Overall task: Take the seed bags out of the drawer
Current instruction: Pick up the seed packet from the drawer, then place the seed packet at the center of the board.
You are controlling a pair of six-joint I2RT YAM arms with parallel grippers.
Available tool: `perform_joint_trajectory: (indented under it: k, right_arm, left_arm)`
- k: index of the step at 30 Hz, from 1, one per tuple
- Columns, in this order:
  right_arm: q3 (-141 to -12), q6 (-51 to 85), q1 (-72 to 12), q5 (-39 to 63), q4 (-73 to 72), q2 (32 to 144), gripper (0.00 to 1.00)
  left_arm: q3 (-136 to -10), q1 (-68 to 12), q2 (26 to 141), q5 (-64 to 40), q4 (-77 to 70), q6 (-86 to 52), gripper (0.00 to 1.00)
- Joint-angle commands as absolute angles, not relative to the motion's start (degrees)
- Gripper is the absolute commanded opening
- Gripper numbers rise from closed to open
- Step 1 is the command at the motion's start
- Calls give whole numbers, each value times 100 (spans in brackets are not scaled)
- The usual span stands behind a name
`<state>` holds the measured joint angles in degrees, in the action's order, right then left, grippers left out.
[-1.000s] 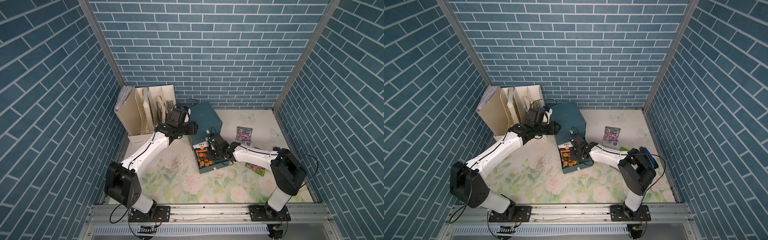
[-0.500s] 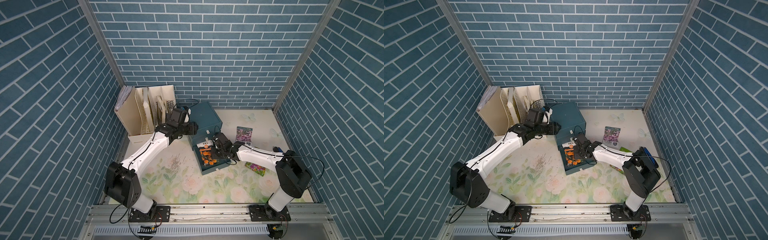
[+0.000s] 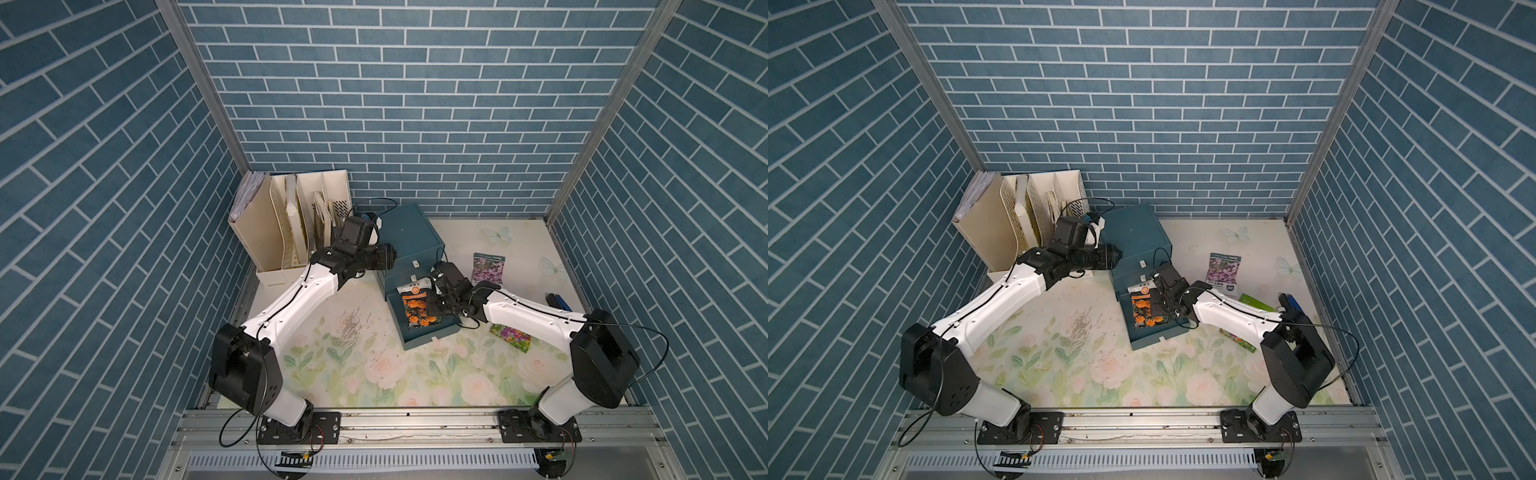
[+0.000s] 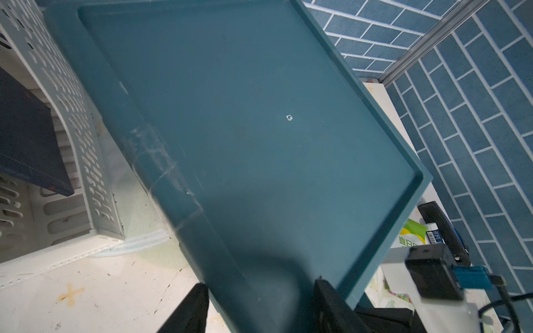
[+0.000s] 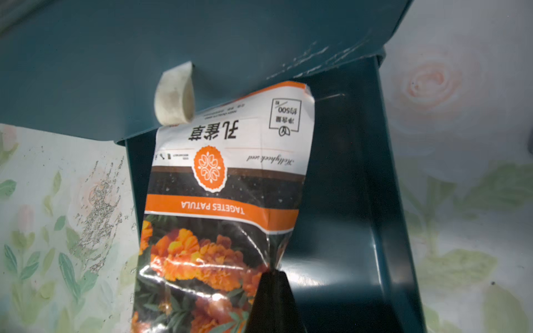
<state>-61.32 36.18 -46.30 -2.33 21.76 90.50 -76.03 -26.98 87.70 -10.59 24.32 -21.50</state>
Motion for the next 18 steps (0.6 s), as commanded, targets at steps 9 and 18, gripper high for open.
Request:
perform_joint_trajectory:
  k: [9, 18]
  right_arm:
    - [-5904, 3708, -4566, -120, 2972, 8325, 0]
    - [-5608, 3633, -4210, -268, 3622, 7475, 0]
  left_arm:
    - [-7355, -2843, 8934, -1270, 3484, -1898, 62]
    - [-7356, -2856, 8909, -1250, 3498, -1907, 62]
